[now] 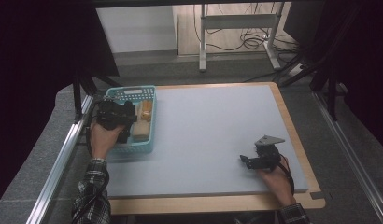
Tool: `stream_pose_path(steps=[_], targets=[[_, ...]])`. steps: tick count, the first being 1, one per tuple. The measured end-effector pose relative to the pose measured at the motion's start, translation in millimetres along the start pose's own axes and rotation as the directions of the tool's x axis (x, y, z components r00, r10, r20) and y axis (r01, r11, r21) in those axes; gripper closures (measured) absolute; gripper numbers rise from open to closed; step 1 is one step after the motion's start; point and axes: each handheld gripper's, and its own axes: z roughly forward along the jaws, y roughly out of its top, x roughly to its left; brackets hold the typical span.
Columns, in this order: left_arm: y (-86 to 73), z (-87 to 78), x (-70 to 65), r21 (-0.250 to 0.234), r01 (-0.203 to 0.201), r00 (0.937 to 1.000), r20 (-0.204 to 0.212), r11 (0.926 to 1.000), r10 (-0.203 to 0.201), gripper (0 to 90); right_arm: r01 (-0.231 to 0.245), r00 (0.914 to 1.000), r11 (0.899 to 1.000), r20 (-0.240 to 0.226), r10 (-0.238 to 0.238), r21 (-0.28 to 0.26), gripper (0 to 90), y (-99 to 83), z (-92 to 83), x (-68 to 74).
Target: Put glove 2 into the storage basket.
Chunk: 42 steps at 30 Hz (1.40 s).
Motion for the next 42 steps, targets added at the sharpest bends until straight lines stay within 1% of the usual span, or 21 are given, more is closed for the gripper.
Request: stream_pose_path(steps=[1, 3, 5, 6, 9, 11, 14, 20, 24, 25, 28, 30, 31, 32, 35, 36, 39, 42], targets=[[-0.3, -0.9, -2.6, -0.003, -0.005, 1.0000, 0.004, 1.0000, 0.005, 1.4, 0.000, 1.0000, 1.000, 0.000, 0.000, 0.000, 14.2, 0.0, 0.0, 0.0], [-1.0, -3.8, -10.0, -0.004, -0.031, 0.9995, 0.003, 0.9995, 0.031, 1.0, 0.000, 1.0000, 1.000, 0.000, 0.000, 0.000, 14.3, 0.0, 0.0, 0.1], [-1.9, -5.6, -15.8, -0.008, -0.040, 0.9992, 0.007, 0.9992, 0.040, 0.0, 0.000, 1.0000, 1.000, 0.000, 0.000, 0.000, 14.3, 0.0, 0.0, 0.1], [-3.0, -7.1, -20.4, -0.016, -0.044, 0.9988, 0.020, 0.9989, 0.045, 0.0, 0.000, 1.0000, 1.000, 0.000, 0.000, 0.001, 14.2, 0.0, 0.0, 0.1], [-5.0, -9.3, -28.5, -0.032, -0.046, 0.9977, 0.049, 0.9984, 0.048, 0.0, 0.000, 1.0000, 1.000, 0.000, 0.000, 0.001, 14.3, 0.1, 0.0, 0.0], [-6.5, -10.9, -36.4, -0.041, -0.062, 0.9960, 0.062, 0.9972, 0.065, 0.0, 0.000, 1.0000, 1.000, 0.001, 0.000, 0.001, 14.3, 0.1, 0.0, 0.0], [-8.4, -13.2, -49.8, -0.057, -0.092, 0.9916, 0.087, 0.9942, 0.096, 0.0, 0.001, 1.0000, 1.000, 0.001, -0.001, 0.001, 14.2, 0.1, 0.0, 0.0], [-13.4, -15.8, -77.7, -0.096, -0.143, 0.9792, 0.131, 0.9850, 0.155, 0.0, 0.001, 1.0000, 1.000, 0.000, -0.001, 0.001, 14.2, 0.1, 0.0, 0.0], [-19.5, -14.8, -95.6, -0.112, -0.176, 0.9683, 0.159, 0.9779, 0.193, 0.0, 0.000, 1.0000, 1.000, 0.000, 0.000, 0.001, 14.2, 0.2, 0.0, 0.0], [-22.0, -14.1, -101.1, -0.120, -0.185, 0.9641, 0.170, 0.9754, 0.204, 0.0, 0.001, 1.0000, 1.000, 0.001, -0.001, 0.001, 14.3, 0.1, 0.1, 0.0], [-27.8, -12.1, -113.1, -0.125, -0.207, 0.9548, 0.190, 0.9703, 0.228, 0.0, 0.001, 1.0000, 1.000, 0.001, -0.001, 0.000, 14.3, 0.1, 0.1, 0.0], [-33.4, -9.5, -123.9, -0.128, -0.226, 0.9453, 0.211, 0.9657, 0.249, 0.0, 0.001, 1.0000, 1.000, 0.000, -0.001, 0.001, 14.2, 0.1, 0.0, 0.0], [-35.0, -8.4, -127.1, -0.131, -0.235, 0.9417, 0.215, 0.9631, 0.259, 0.0, 0.001, 1.0000, 1.000, 0.001, -0.001, 0.000, 14.2, 0.2, 0.1, 0.0], [-36.8, -7.5, -130.6, -0.134, -0.240, 0.9395, 0.217, 0.9614, 0.265, 0.0, 0.000, 1.0000, 1.000, 0.001, 0.000, 0.001, 14.2, 0.2, 0.1, 0.0], [-44.4, -3.3, -144.3, -0.143, -0.264, 0.9263, 0.238, 0.9537, 0.293, 0.0, 0.001, 1.0000, 1.000, 0.001, -0.001, 0.000, 14.3, 0.2, 0.1, -0.1], [-46.1, -2.0, -147.4, -0.144, -0.271, 0.9230, 0.242, 0.9518, 0.299, 0.0, 0.000, 1.0000, 1.000, 0.001, 0.000, 0.001, 14.3, 0.2, 0.1, 0.0], [-53.3, 4.3, -159.7, -0.145, -0.307, 0.9115, 0.240, 0.9407, 0.334, 0.0, 0.001, 1.0000, 1.000, 0.001, -0.001, 0.000, 14.3, 0.2, 0.1, -0.1], [-59.4, 10.6, -168.9, -0.149, -0.314, 0.9047, 0.252, 0.9376, 0.343, 0.0, 0.001, 1.0000, 1.000, 0.001, -0.001, 0.001, 14.3, 0.2, 0.0, 0.0]])
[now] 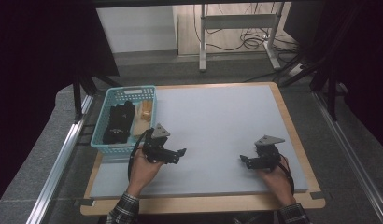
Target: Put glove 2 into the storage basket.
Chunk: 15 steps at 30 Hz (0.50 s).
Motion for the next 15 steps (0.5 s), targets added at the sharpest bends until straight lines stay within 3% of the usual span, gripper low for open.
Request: stream_pose_path(steps=[5, 15], targets=[[-8.9, 14.8, -12.7, 0.017, -0.025, 0.9996, 0.017, 0.9995, 0.025, 0.0, 0.000, 1.0000, 1.000, 0.000, 0.000, 0.000, 14.2, 0.0, 0.0, 0.0], [-30.1, 31.1, -21.8, 0.053, -0.045, 0.9987, 0.028, 0.9976, 0.044, 0.0, 0.000, 1.0000, 1.000, 0.000, 0.000, 0.000, 14.3, 0.0, 0.0, 0.0]])
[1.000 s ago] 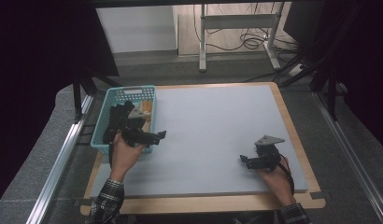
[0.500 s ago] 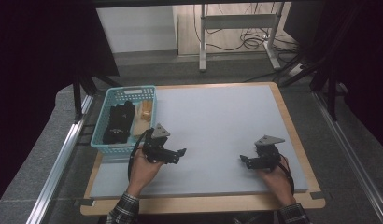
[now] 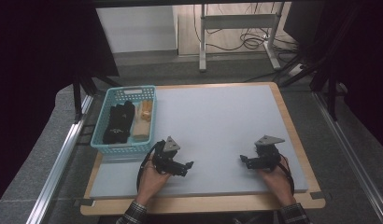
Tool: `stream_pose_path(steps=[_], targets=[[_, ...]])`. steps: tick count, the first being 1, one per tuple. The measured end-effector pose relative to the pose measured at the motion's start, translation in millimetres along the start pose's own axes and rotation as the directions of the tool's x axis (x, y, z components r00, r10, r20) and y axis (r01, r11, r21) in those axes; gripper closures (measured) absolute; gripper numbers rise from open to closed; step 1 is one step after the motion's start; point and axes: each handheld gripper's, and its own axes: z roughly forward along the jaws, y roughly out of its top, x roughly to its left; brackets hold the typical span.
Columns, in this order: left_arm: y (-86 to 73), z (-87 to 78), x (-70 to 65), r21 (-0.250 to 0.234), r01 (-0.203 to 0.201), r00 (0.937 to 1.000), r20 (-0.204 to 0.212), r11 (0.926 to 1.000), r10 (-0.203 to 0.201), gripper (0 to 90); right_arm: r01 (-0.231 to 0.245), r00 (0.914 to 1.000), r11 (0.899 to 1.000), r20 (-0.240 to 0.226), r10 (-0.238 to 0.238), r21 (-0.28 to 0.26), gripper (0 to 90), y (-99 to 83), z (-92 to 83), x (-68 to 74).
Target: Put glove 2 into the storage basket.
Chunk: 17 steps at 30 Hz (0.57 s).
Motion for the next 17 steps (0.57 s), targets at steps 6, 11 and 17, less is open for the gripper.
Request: stream_pose_path(steps=[6, 11, 17], targets=[[-11.0, 8.7, -3.6, 0.038, -0.010, 0.9999, -0.011, 0.9992, 0.011, 0.0, 0.000, 1.0000, 1.000, 0.000, 0.000, 0.000, 14.2, 0.0, 0.0, 0.0], [-17.5, 18.0, -5.8, 0.093, -0.017, 0.9997, -0.018, 0.9955, 0.019, 0.0, 0.000, 1.0000, 1.000, 0.000, 0.000, 0.000, 14.2, 0.0, 0.0, 0.1], [-17.5, 18.3, -5.0, 0.094, -0.005, 0.9999, -0.016, 0.9956, 0.006, 0.0, -0.001, 1.0000, 1.000, 0.000, 0.001, 0.000, 14.2, -0.2, 0.0, 0.3]])
